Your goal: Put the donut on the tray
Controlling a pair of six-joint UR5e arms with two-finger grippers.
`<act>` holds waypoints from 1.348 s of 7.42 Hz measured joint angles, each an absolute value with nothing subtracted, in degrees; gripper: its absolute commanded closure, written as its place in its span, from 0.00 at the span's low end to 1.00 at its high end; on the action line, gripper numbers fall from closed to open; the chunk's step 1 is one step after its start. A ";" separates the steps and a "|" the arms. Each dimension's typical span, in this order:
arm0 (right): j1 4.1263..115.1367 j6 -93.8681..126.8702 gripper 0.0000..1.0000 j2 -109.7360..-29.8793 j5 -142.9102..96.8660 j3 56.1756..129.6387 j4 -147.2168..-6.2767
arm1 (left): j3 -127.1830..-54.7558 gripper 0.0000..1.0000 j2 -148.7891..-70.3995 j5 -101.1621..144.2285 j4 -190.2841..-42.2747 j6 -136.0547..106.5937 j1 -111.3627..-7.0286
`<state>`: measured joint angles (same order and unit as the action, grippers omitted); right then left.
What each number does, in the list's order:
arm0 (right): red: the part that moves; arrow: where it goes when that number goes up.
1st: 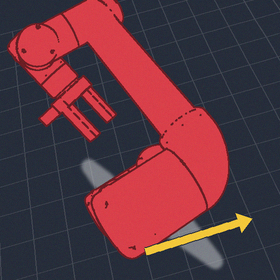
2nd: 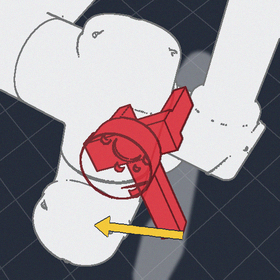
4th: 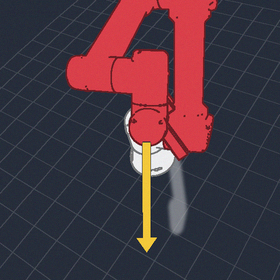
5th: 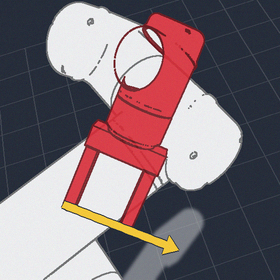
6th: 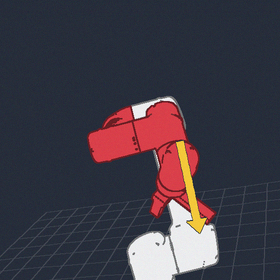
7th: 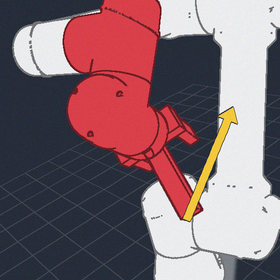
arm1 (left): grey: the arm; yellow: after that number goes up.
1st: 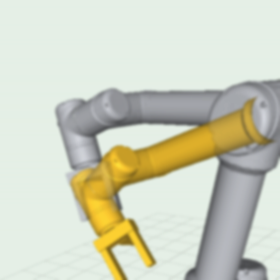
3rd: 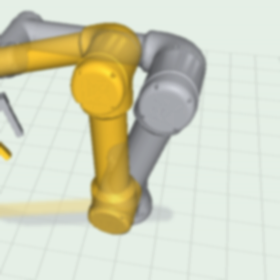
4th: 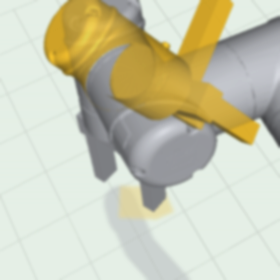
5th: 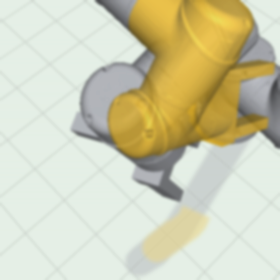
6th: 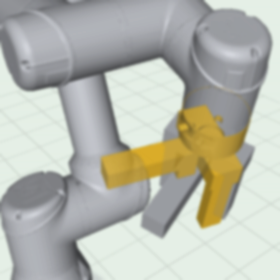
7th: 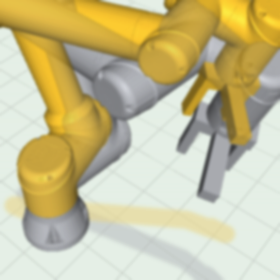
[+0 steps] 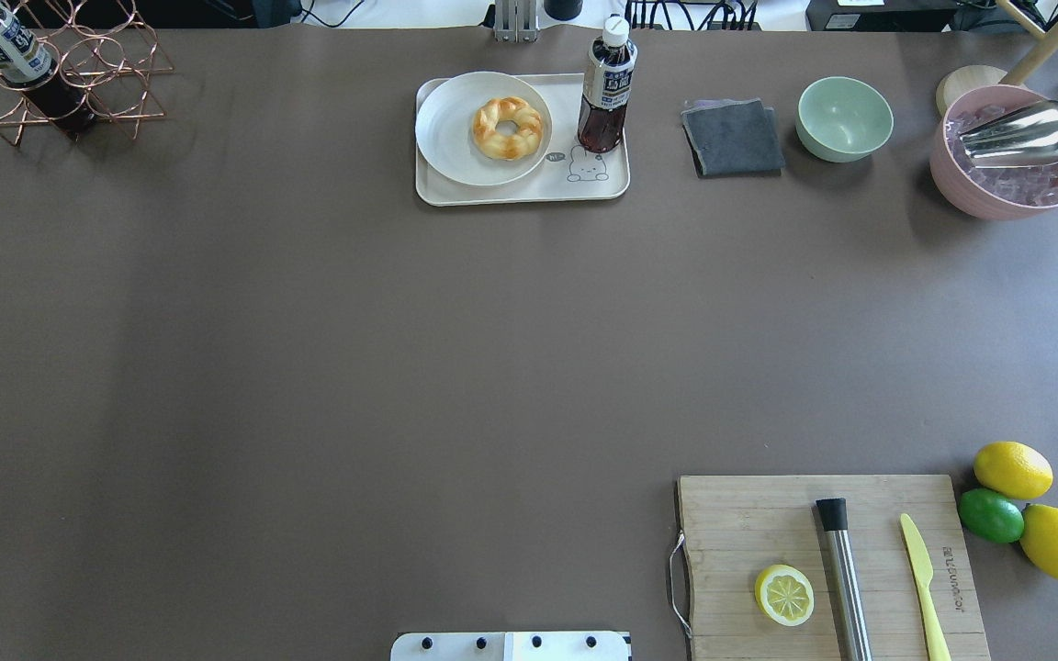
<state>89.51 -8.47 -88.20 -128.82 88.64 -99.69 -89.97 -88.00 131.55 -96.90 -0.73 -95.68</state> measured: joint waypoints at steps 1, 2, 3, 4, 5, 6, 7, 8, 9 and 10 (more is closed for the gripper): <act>90.51 -8.91 0.00 -88.64 -131.50 88.84 -99.63 | -90.00 0.02 -87.63 133.52 -96.88 -0.79 -95.75; 91.01 -9.11 0.00 -88.84 -132.92 88.96 -99.60 | -90.09 0.02 -87.25 135.31 -96.92 -0.88 -95.77; 91.27 -9.18 0.00 -88.96 -133.66 89.06 -99.59 | -90.28 0.02 -86.99 136.28 -97.02 -0.94 -95.79; 91.36 -9.16 0.00 -89.00 -133.99 89.23 -99.59 | -90.86 0.02 -86.86 136.63 -97.08 -0.95 -95.80; 91.43 -9.05 0.00 -89.07 -134.12 89.66 -99.62 | -91.73 0.02 -86.58 136.72 -97.11 -0.93 -95.80; 91.46 -8.88 0.00 -89.14 -134.14 90.07 -99.66 | -92.22 0.02 -86.34 136.70 -97.13 -0.93 -95.85; 91.49 -8.77 0.00 -89.18 -134.13 90.45 -99.69 | -92.35 0.02 -86.21 136.58 -97.21 -0.90 -95.89; 91.54 -8.73 0.00 -89.24 -134.08 90.65 -99.70 | -92.69 0.02 -86.11 136.60 -97.35 -0.76 -96.03; 91.57 -8.72 0.00 -89.30 -134.02 90.74 -99.68 | -92.96 0.02 -85.98 136.66 -97.47 -0.63 -96.22; 91.75 -8.82 0.00 -89.66 -134.01 90.82 -99.64 | -93.10 0.02 -85.82 136.63 -97.56 -0.44 -96.35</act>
<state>91.75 -8.82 -89.66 -134.01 90.82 -99.64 -93.10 -85.82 136.63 -97.56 -0.44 -96.35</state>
